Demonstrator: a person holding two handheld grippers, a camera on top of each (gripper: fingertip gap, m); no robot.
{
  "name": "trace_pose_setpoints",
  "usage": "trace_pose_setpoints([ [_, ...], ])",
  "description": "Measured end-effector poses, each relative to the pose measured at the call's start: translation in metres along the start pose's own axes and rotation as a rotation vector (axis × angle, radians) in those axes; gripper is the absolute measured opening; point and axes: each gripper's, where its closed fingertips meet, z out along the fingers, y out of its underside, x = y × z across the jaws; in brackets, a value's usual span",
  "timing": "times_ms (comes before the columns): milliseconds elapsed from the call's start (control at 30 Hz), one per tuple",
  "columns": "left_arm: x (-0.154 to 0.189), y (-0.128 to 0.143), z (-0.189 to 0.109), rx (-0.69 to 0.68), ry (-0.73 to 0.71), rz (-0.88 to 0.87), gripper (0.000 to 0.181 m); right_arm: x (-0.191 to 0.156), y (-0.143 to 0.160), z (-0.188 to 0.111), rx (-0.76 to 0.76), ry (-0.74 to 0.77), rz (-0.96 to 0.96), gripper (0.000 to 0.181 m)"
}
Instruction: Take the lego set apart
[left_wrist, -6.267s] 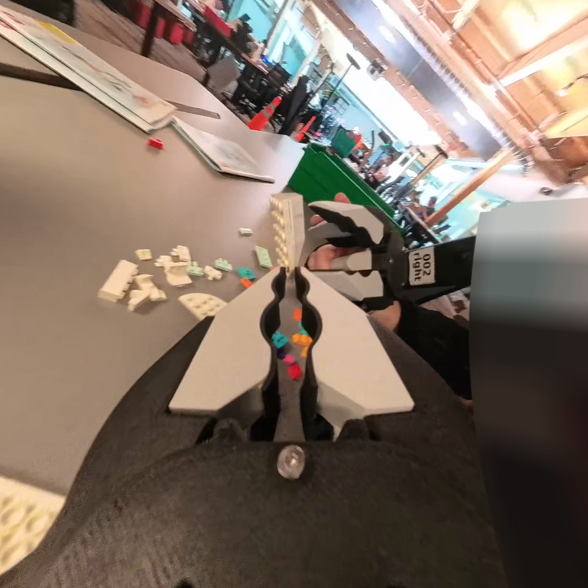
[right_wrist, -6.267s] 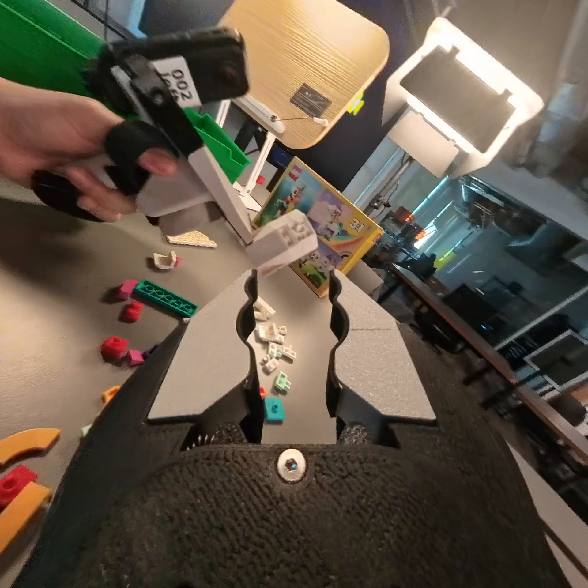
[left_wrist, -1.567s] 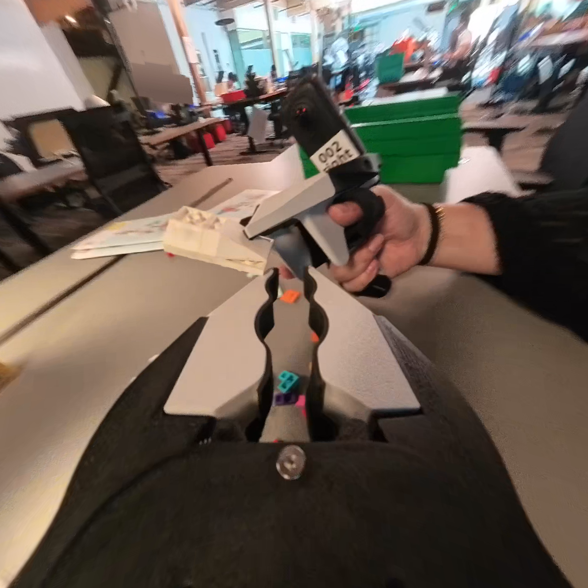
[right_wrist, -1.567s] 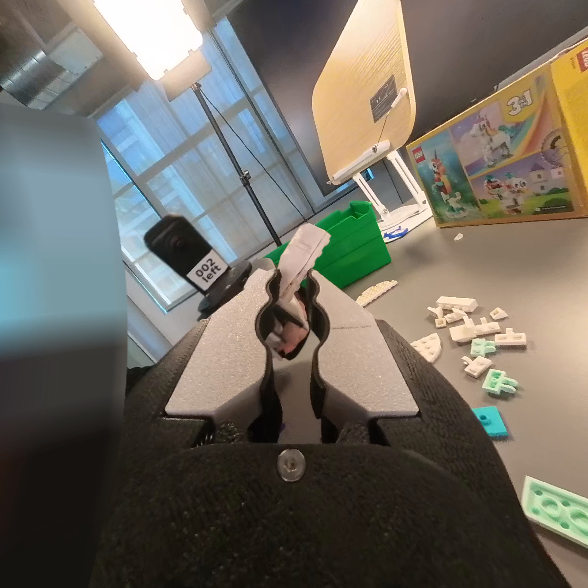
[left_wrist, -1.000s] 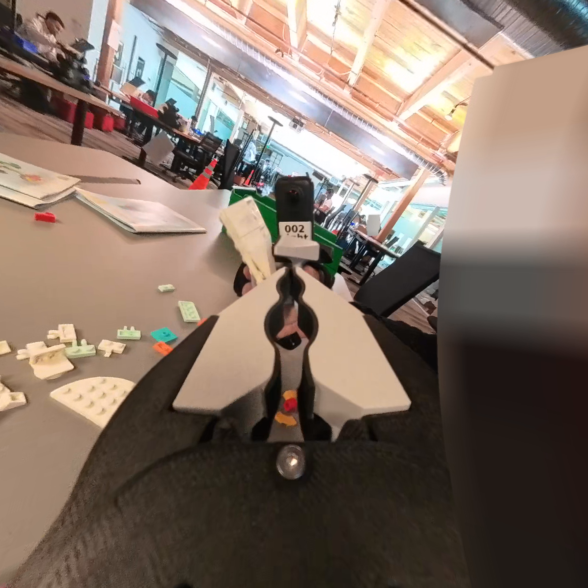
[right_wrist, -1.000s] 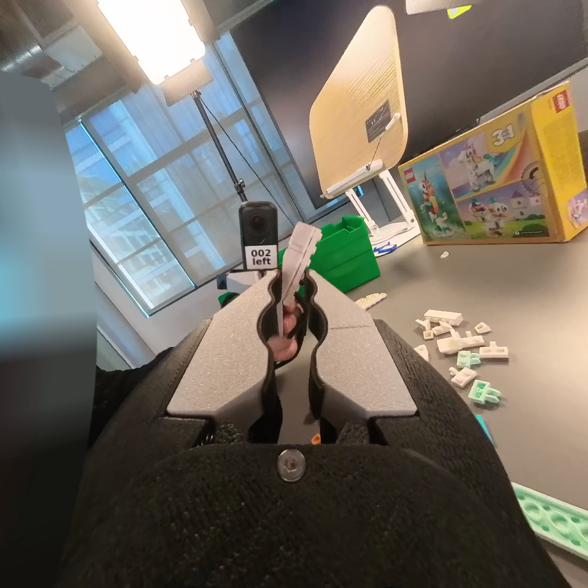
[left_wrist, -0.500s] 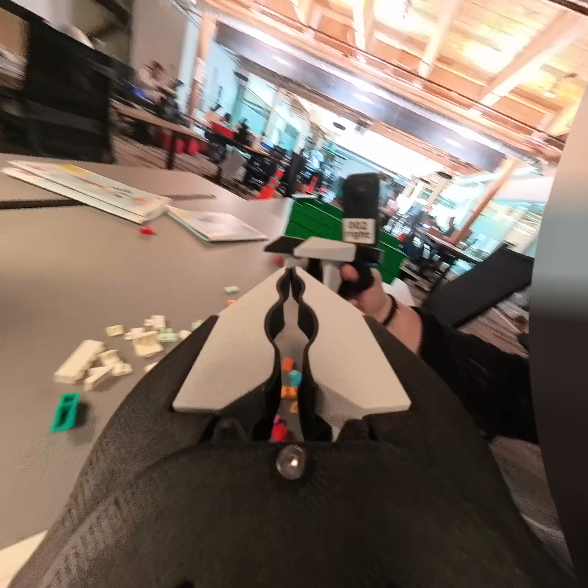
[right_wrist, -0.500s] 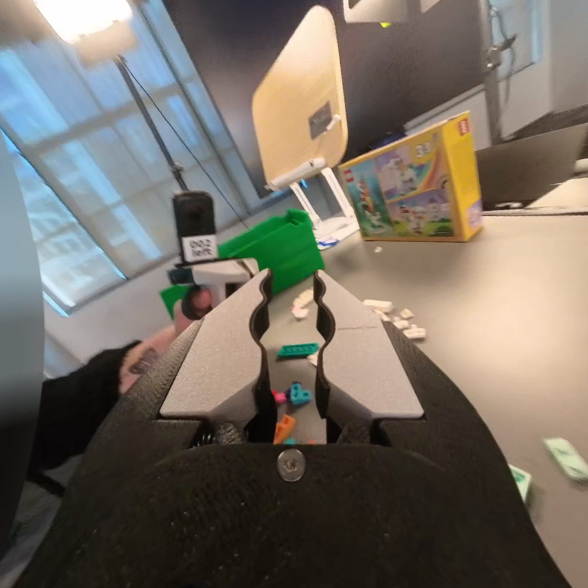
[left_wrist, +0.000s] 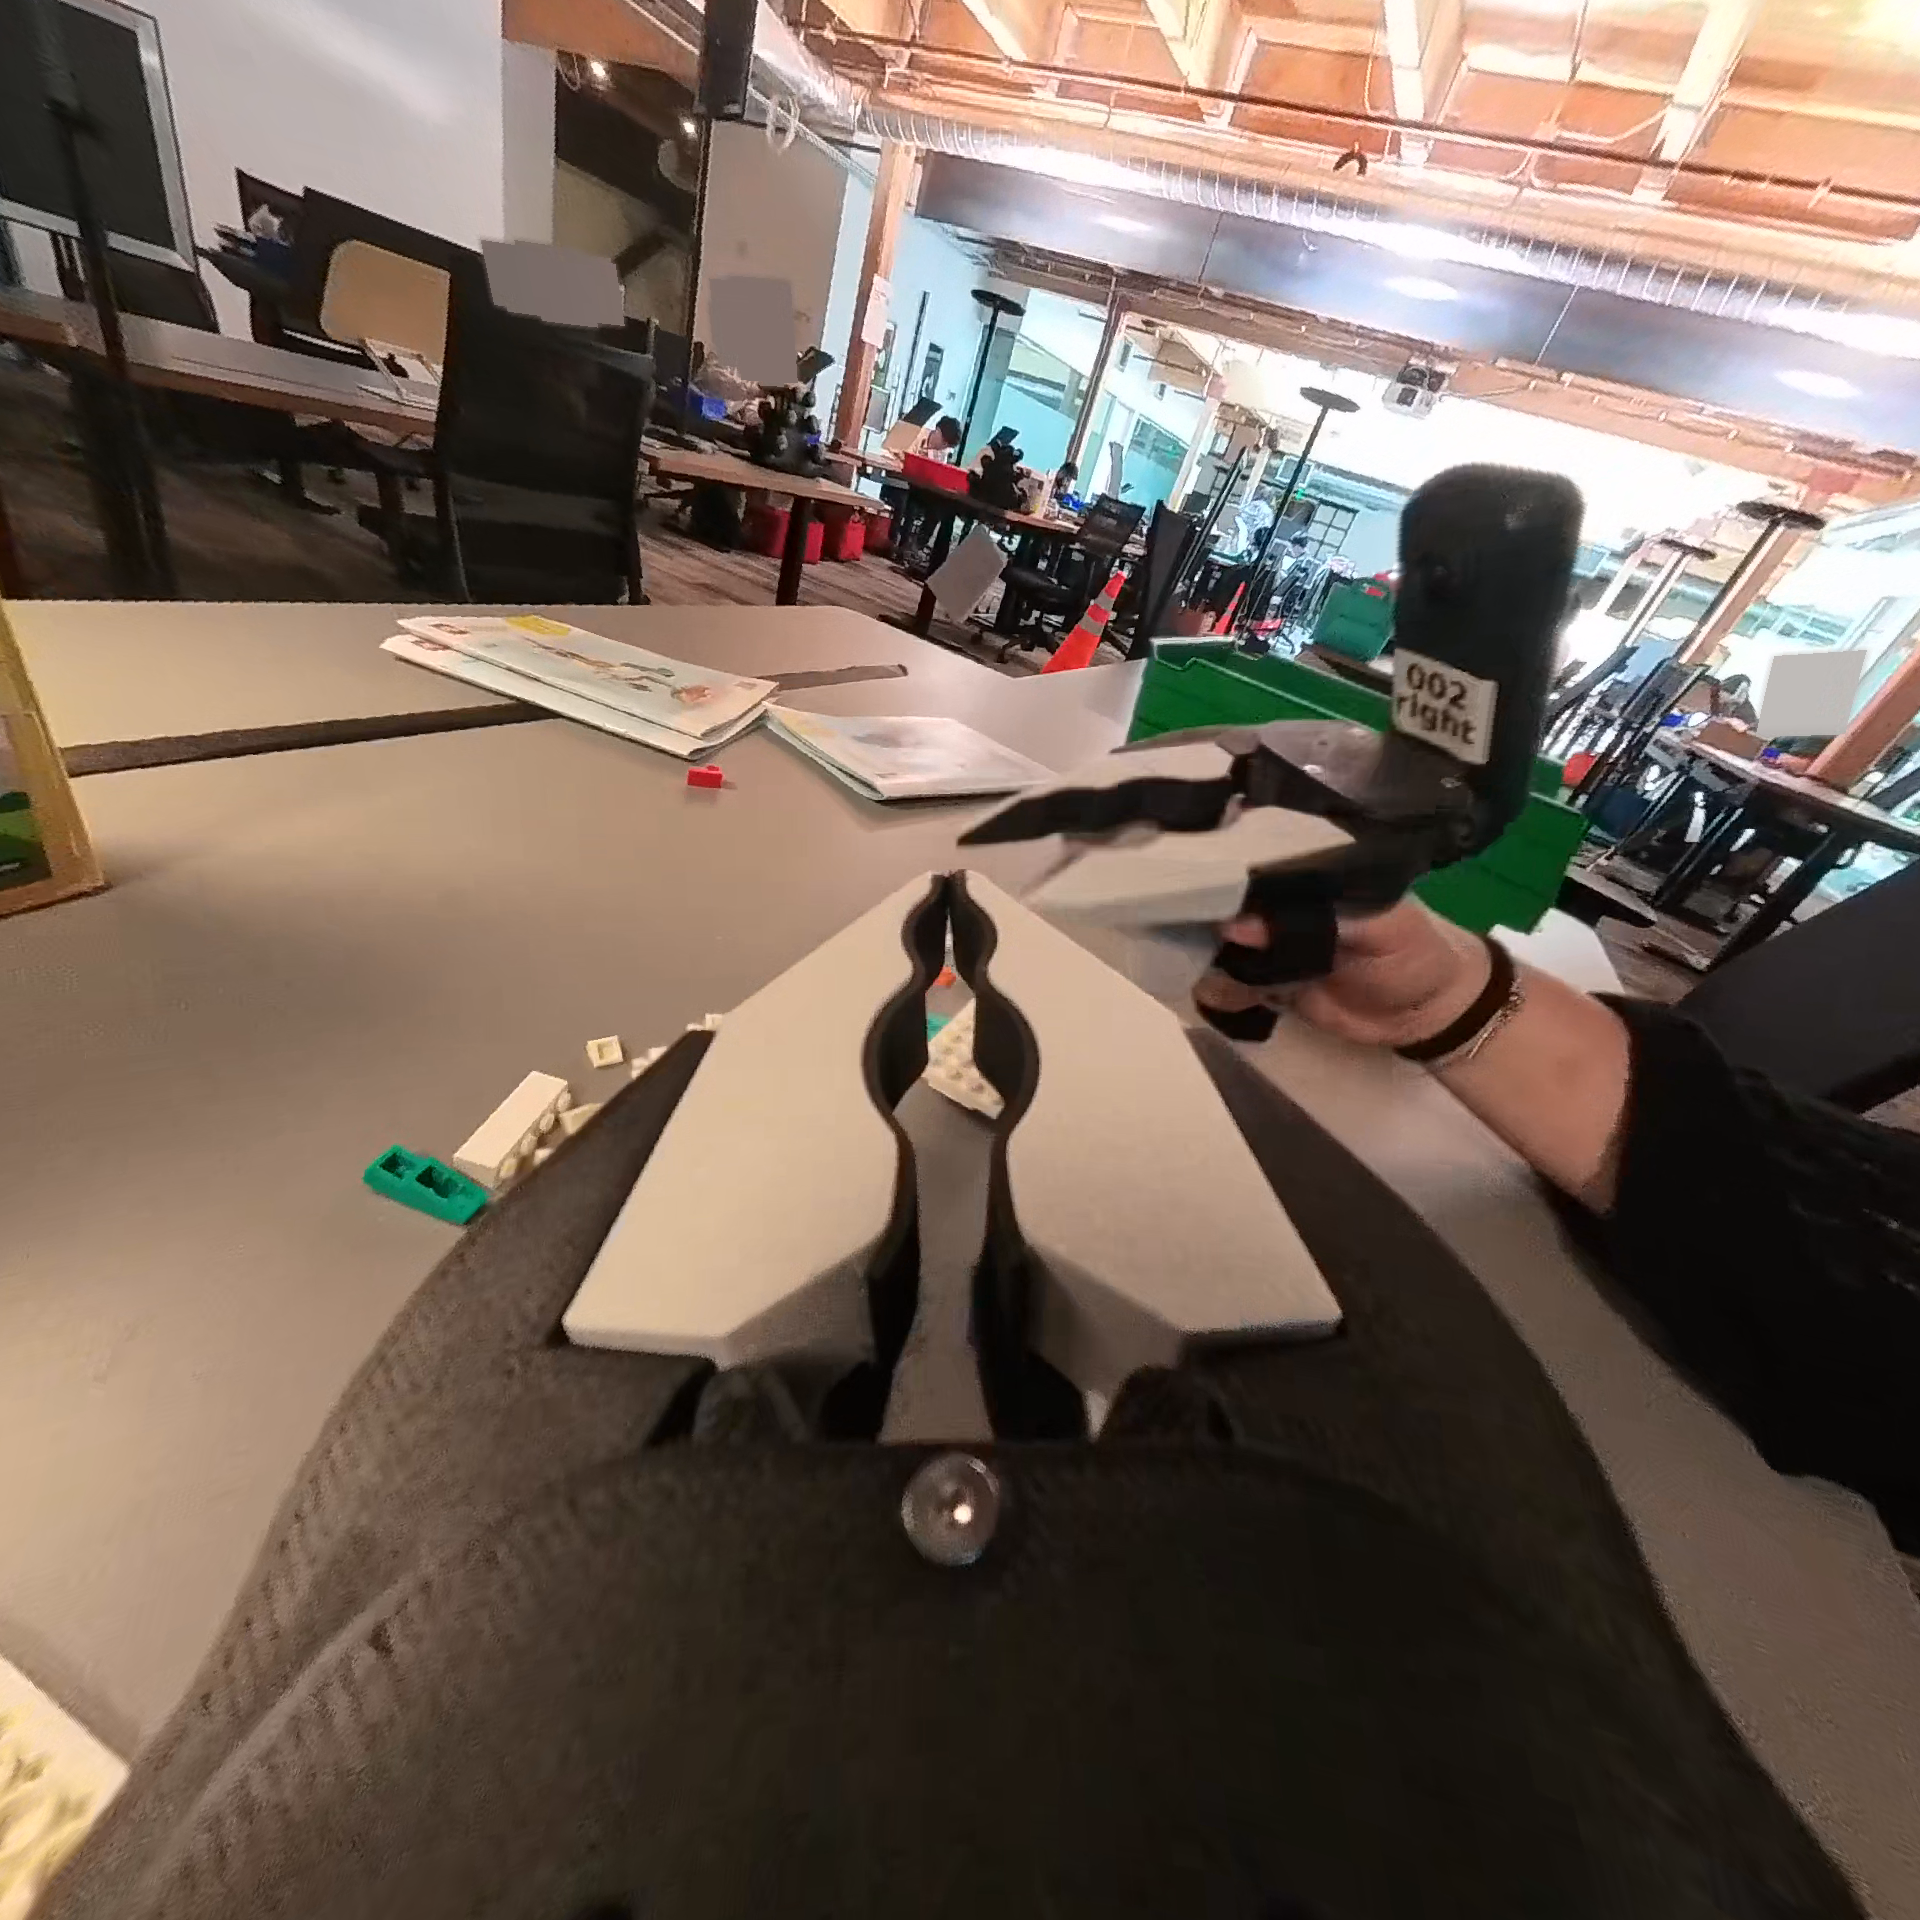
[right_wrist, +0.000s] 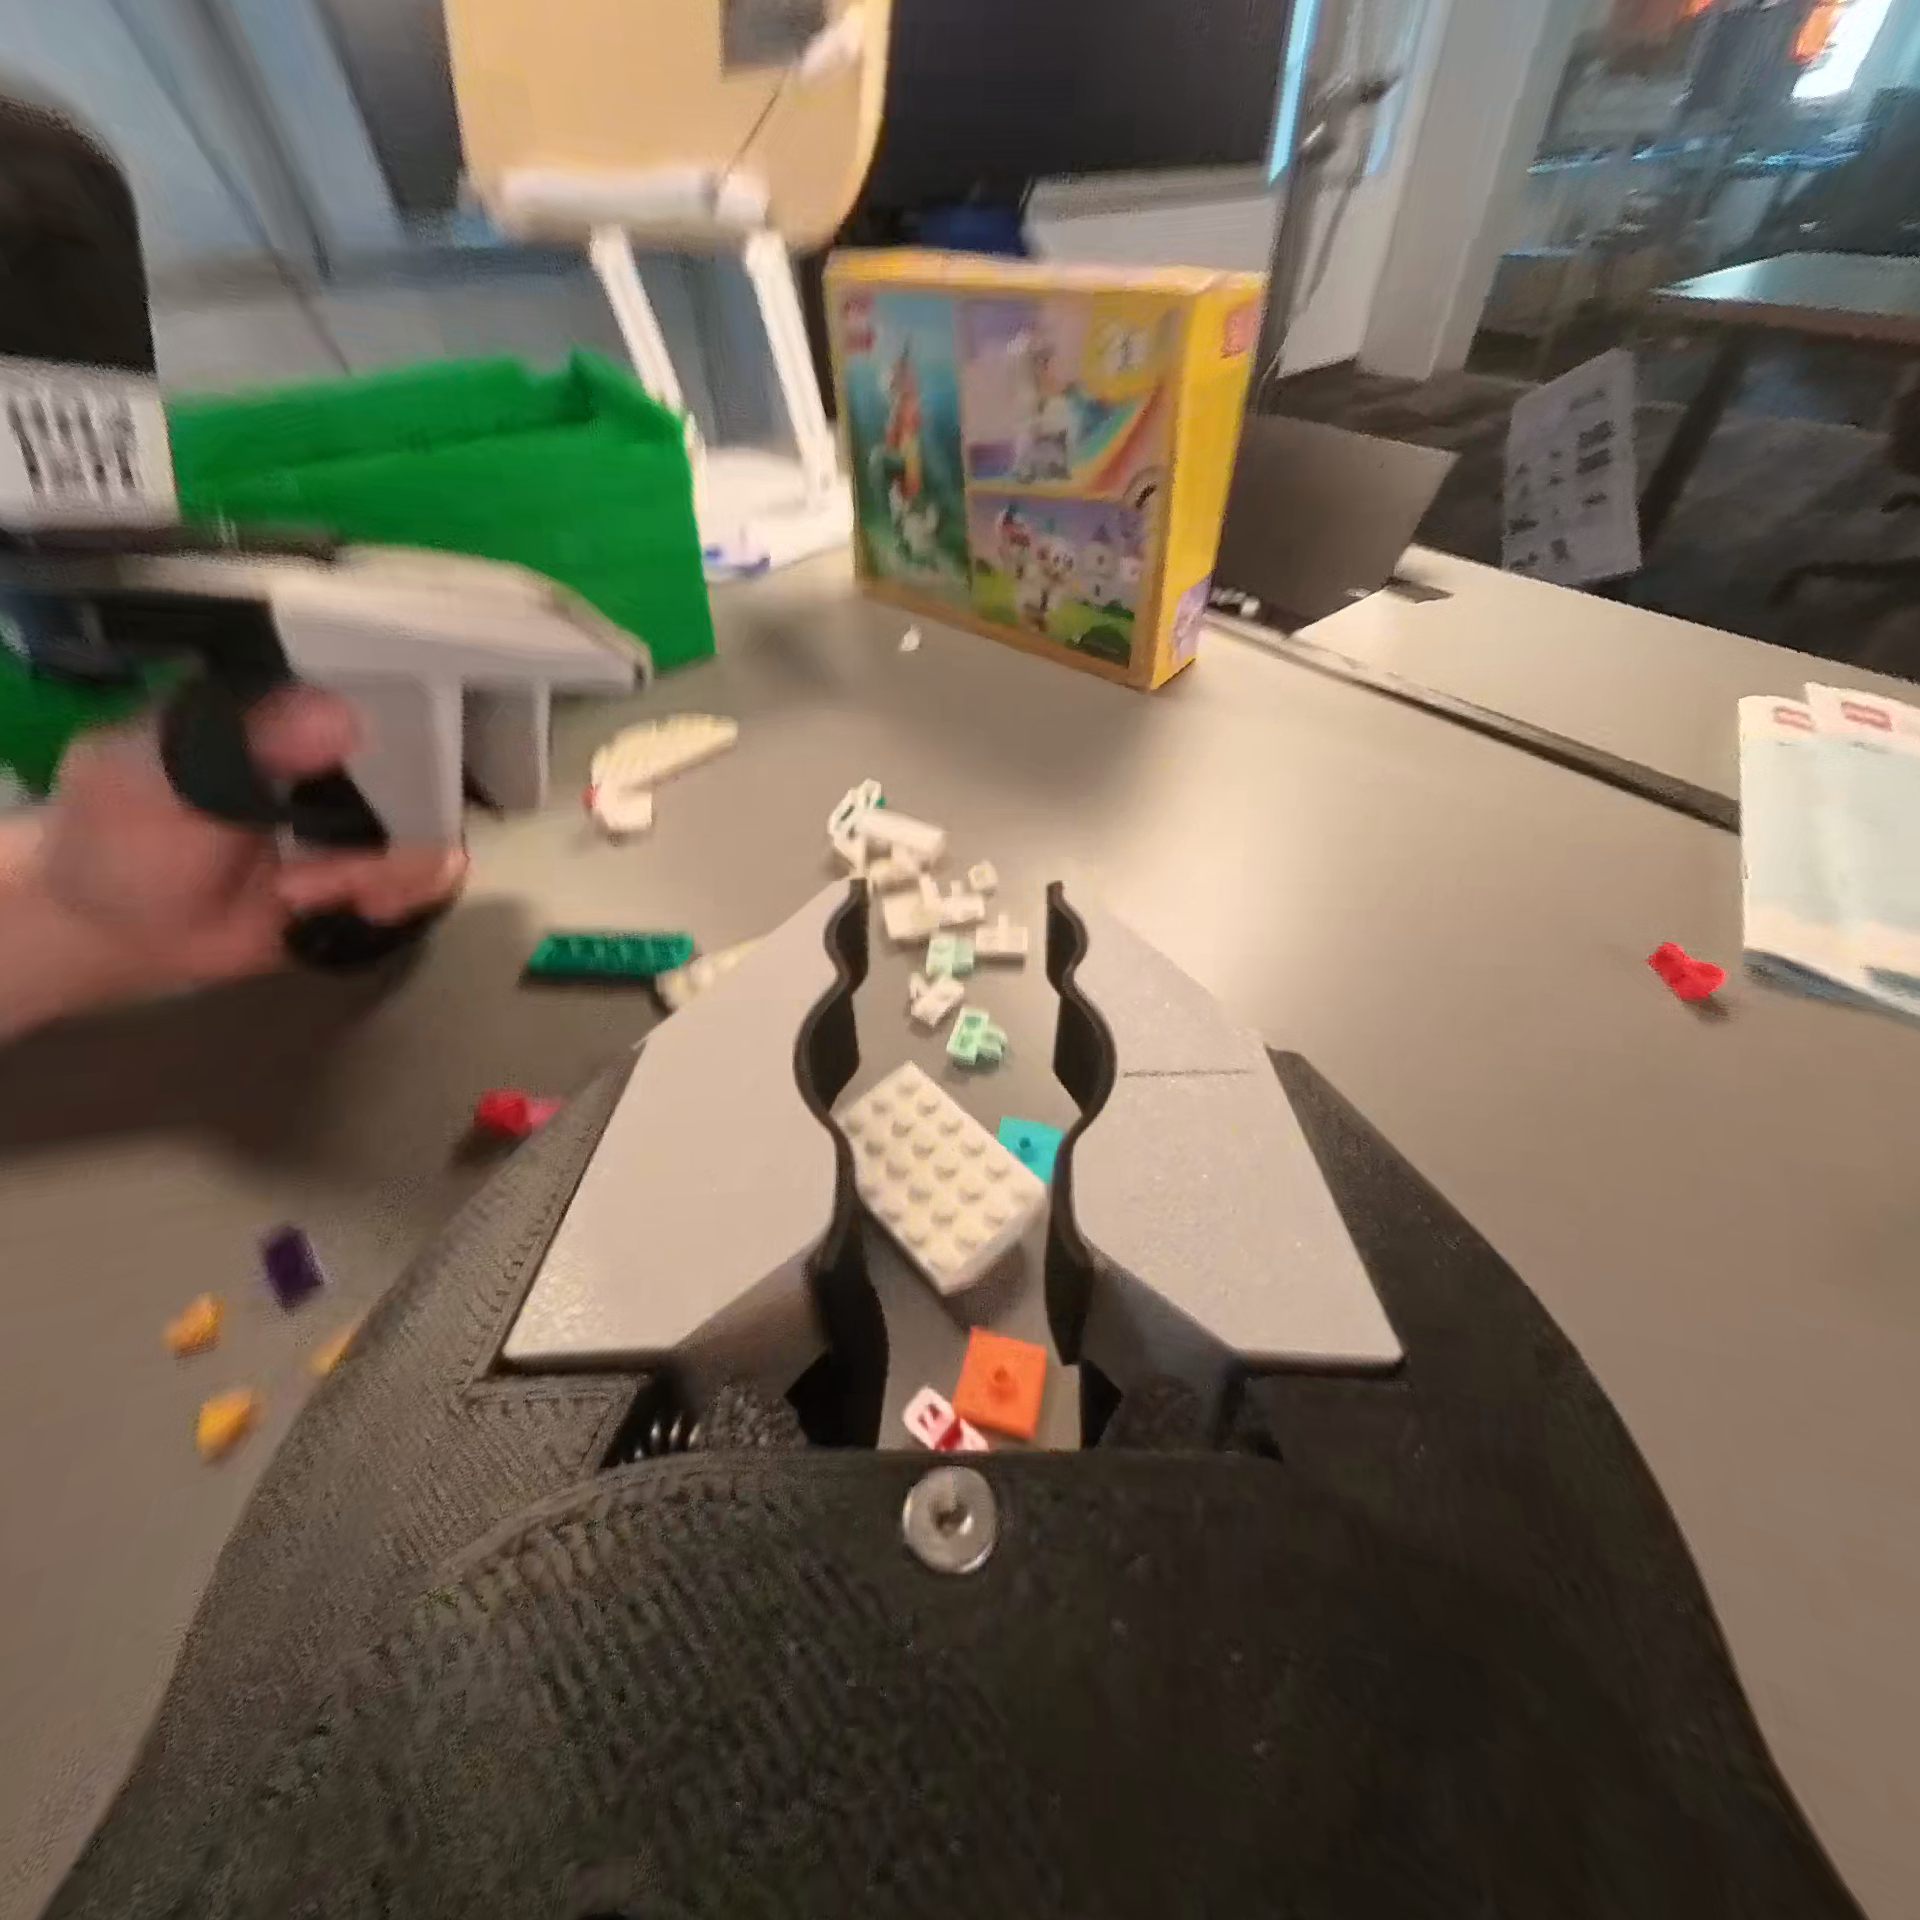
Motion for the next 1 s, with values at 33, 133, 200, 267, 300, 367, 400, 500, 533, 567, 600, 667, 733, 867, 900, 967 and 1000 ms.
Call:
trace_pose_setpoints([
  [33, 0.0, -0.001, 0.0, 0.001, -0.003, 0.007, 0.0, -0.004, 0.009, -0.001, -0.071, -0.02, -0.073, 0.036],
  [133, 0.001, -0.002, -0.001, 0.008, 0.007, -0.006, 0.0, -0.008, 0.041, -0.004, -0.271, -0.04, -0.273, 0.038],
  [200, 0.002, -0.002, -0.001, 0.006, 0.015, -0.023, 0.0, -0.011, 0.059, -0.004, -0.359, -0.067, -0.351, 0.04],
  [267, 0.002, -0.002, 0.0, 0.005, 0.022, -0.032, 0.0, -0.019, 0.068, -0.001, -0.397, -0.103, -0.398, 0.042],
  [300, 0.003, -0.002, 0.0, 0.005, 0.027, -0.035, 0.0, -0.02, 0.07, 0.001, -0.4, -0.103, -0.422, 0.042],
  [367, 0.005, -0.003, 0.0, 0.005, 0.036, -0.035, 0.0, -0.018, 0.069, 0.002, -0.401, -0.076, -0.472, 0.036],
  [400, 0.005, -0.003, 0.0, 0.004, 0.04, -0.036, 0.0, -0.015, 0.069, 0.003, -0.404, -0.048, -0.508, 0.031],
  [500, 0.007, -0.003, 0.0, 0.003, 0.047, -0.036, 0.0, -0.011, 0.065, 0.005, -0.397, 0.013, -0.591, 0.016],
  [533, 0.007, -0.004, 0.0, 0.005, 0.045, -0.033, 0.0, -0.01, 0.061, 0.006, -0.38, 0.022, -0.569, 0.011],
  [567, 0.007, -0.004, 0.0, 0.008, 0.04, -0.029, 0.0, -0.013, 0.055, 0.007, -0.337, 0.01, -0.507, 0.011],
  [600, 0.006, -0.005, -0.001, 0.013, 0.032, -0.025, 0.0, -0.017, 0.045, 0.007, -0.272, -0.021, -0.411, 0.011],
  [667, 0.01, -0.008, -0.001, 0.022, 0.044, -0.01, 0.0, -0.029, 0.018, 0.004, -0.101, -0.13, -0.165, 0.01],
  [733, 0.018, -0.011, -0.001, 0.037, 0.084, -0.017, 0.022, -0.044, -0.015, -0.007, 0.087, -0.31, 0.103, 0.011],
  [867, 0.048, -0.007, 0.003, 0.016, 0.271, -0.093, 0.03, -0.057, -0.054, -0.033, 0.32, -0.594, 0.414, 0.01],
  [900, 0.056, -0.004, 0.004, 0.002, 0.325, -0.113, 0.029, -0.06, -0.059, -0.036, 0.346, -0.646, 0.46, 0.01],
  [967, 0.071, 0.0, 0.004, -0.027, 0.432, -0.156, 0.027, -0.066, -0.064, -0.04, 0.376, -0.722, 0.521, 0.01],
  [1000, 0.077, 0.002, 0.004, -0.04, 0.47, -0.174, 0.023, -0.068, -0.068, -0.042, 0.397, -0.75, 0.546, 0.01],
])
